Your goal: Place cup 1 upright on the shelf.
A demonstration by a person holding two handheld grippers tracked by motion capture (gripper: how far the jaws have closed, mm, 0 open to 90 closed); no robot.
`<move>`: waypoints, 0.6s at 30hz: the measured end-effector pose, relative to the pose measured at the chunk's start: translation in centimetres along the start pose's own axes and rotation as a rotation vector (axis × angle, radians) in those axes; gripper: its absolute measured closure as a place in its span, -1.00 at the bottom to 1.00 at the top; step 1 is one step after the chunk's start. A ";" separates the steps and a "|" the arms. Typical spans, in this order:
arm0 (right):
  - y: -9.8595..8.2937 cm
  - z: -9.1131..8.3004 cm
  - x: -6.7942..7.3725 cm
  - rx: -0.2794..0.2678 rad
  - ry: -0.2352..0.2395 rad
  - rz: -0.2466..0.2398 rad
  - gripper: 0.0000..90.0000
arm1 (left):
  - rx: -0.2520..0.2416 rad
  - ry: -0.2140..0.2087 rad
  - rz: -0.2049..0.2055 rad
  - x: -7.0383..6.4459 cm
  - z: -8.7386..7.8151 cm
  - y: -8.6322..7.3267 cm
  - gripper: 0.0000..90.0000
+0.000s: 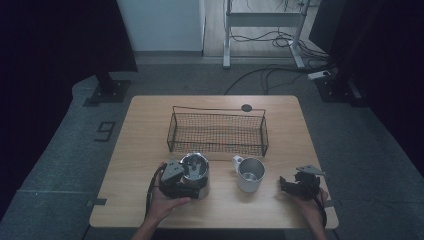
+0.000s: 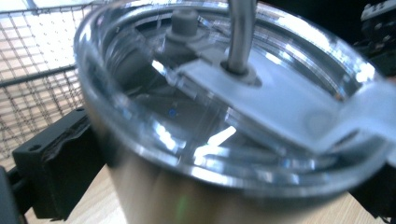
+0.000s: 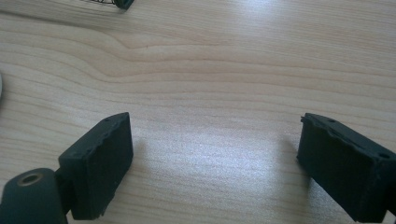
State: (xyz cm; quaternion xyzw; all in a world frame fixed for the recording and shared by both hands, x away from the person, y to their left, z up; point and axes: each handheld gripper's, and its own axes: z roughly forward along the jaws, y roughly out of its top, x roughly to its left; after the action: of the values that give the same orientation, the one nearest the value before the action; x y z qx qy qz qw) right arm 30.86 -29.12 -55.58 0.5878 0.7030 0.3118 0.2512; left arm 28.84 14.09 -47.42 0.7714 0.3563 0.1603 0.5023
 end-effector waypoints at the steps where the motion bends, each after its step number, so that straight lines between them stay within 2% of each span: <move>1: 0.0 0.0 0.0 0.000 0.000 0.000 -0.78 | -0.004 -0.003 0.001 0.0 0.1 0.0 -1.00; 18: 0.0 0.0 0.0 -0.003 -0.005 0.005 -0.75 | -0.030 -0.004 0.061 0.1 -0.2 -0.3 -0.93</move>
State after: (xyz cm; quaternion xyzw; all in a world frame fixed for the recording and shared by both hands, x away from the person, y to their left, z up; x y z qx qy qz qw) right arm 30.81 -29.12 -55.58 0.5901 0.7002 0.3121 0.2531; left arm 28.71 14.33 -47.59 0.7745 0.3291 0.1792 0.5096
